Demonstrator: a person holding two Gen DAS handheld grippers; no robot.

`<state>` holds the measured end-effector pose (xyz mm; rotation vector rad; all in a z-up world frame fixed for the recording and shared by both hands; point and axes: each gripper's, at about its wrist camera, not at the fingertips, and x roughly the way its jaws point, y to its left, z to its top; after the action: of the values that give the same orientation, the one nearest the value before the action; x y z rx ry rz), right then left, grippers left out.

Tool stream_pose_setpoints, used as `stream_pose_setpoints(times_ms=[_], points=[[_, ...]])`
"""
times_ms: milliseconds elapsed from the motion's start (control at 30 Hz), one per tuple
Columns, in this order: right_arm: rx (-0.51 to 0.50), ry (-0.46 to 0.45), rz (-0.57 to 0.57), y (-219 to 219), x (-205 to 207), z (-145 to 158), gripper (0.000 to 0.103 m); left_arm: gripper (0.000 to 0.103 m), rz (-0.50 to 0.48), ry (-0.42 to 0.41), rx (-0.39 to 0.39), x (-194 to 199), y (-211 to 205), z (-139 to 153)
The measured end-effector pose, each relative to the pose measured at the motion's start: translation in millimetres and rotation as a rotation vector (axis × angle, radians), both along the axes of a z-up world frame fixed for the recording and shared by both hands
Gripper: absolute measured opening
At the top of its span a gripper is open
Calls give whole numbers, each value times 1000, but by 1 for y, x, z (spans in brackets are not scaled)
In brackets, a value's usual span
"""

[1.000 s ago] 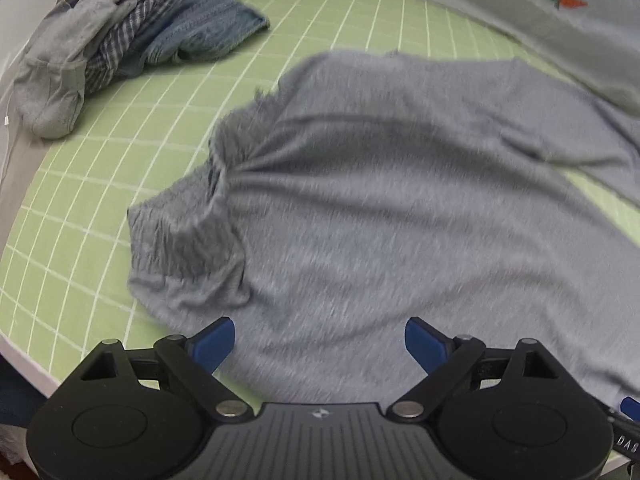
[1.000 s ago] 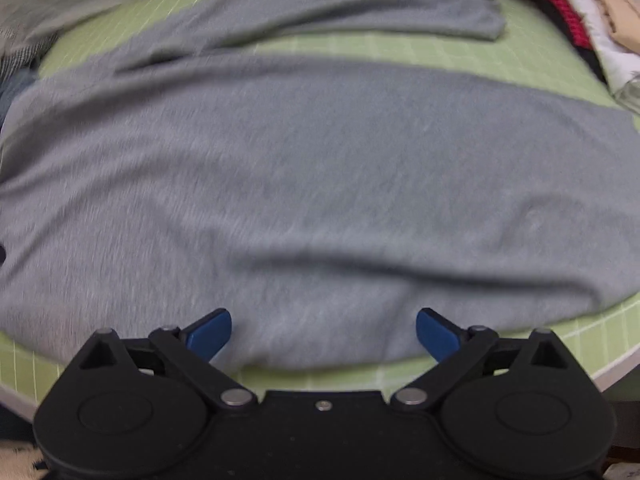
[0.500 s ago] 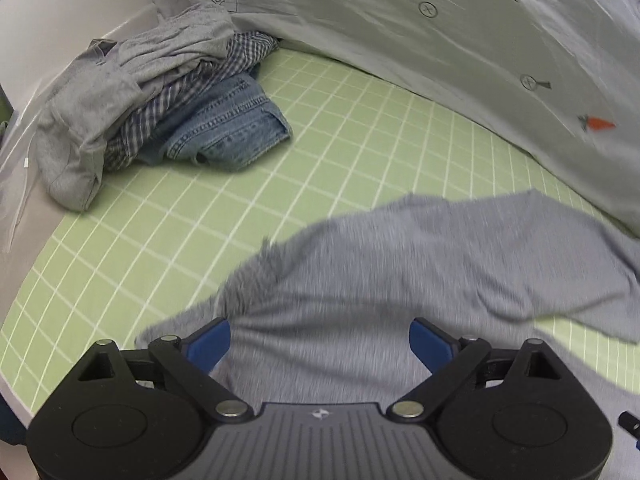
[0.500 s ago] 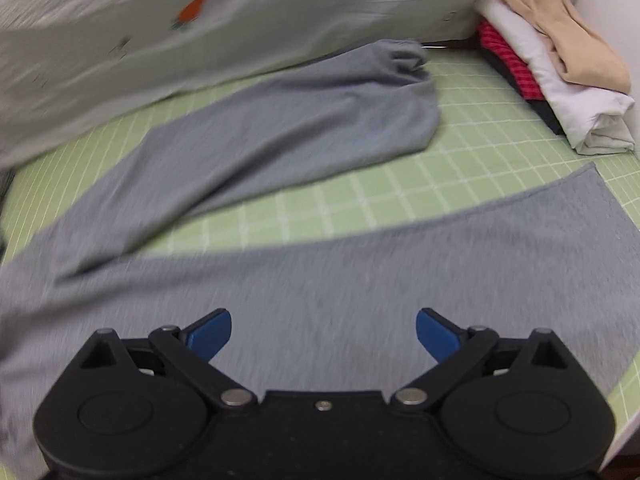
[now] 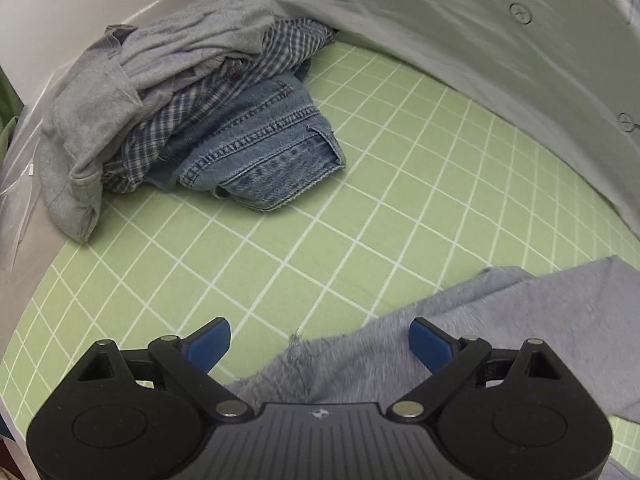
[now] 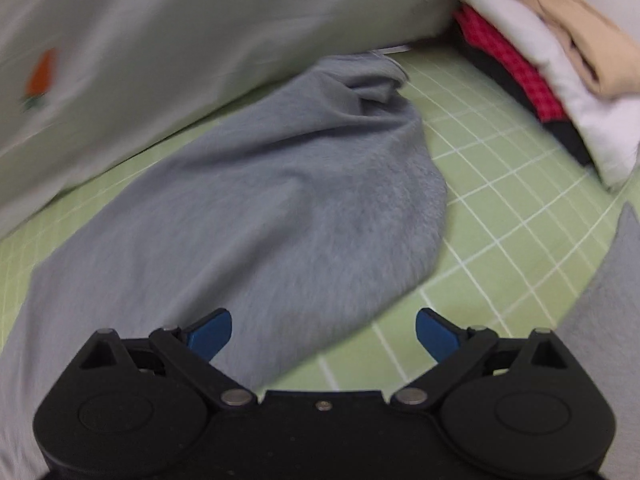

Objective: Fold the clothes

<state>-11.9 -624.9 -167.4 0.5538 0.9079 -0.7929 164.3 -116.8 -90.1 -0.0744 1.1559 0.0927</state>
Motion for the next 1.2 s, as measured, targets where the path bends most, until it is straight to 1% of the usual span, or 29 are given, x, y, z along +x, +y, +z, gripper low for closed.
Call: stream_pose_setpoints(times_ms=[33,100,133,200,233,267,300,333,367,400,500,600,633,667,700,733,767,800,833,867,933,1000,1100,1200], points=[[10,-2,-22,-6,2,-3,98,96,-1,7,2,2,-1,-2],[20,-3,-52,-14,6,-8,91,96,-6,15,6,6,-4,-6],[18,2,-64,-15,6,-9,82,96,-10,14,4,6,-4,-6],[-8,26,-45,-15,10,-10,75,96,-20,11,1,7,-6,-6],[-23,36,-20,-13,11,-10,62,96,-24,9,-2,7,-7,-6],[-37,36,20,-11,12,-8,39,96,-23,7,-7,7,-6,-5],[-47,35,53,-9,11,-6,26,96,-21,6,-12,8,-6,-5],[-49,36,71,-8,8,-4,2,96,-19,4,-15,9,-6,-4],[-58,37,82,-7,5,-1,3,96,-18,1,-18,9,-5,-4],[-88,40,77,-6,-1,3,3,96,-19,-2,-18,10,-5,-3],[-210,72,21,-5,-25,20,3,96,-30,-12,-11,12,-7,-2],[-291,169,-16,-7,-42,25,3,96,-58,3,-18,14,-13,-7],[-298,204,-16,-6,-44,25,3,96,-67,7,-20,14,-15,-9],[-306,240,-16,-5,-45,24,6,96,-77,12,-23,15,-17,-11],[-311,264,-18,-3,-46,25,11,96,-86,17,-25,15,-19,-12],[-307,260,-23,1,-45,27,28,96,-95,22,-28,16,-21,-14],[-303,248,-26,6,-42,29,51,96,-104,27,-30,16,-23,-16],[-295,216,-18,12,-38,33,61,96,-114,32,-33,17,-25,-17],[-281,181,-5,18,-32,35,74,96,-122,37,-34,17,-27,-19],[-262,146,10,26,-25,37,78,96,-123,43,-34,17,-28,-21],[-199,79,63,43,-4,37,80,96,-127,53,-39,15,-29,-24],[-130,21,127,61,22,34,84,96,-131,63,-44,13,-30,-28],[-53,-10,230,91,63,23,85,96,-135,78,-51,9,-31,-34],[-27,-21,338,122,101,13,85,96,-127,86,-51,5,-30,-39]])
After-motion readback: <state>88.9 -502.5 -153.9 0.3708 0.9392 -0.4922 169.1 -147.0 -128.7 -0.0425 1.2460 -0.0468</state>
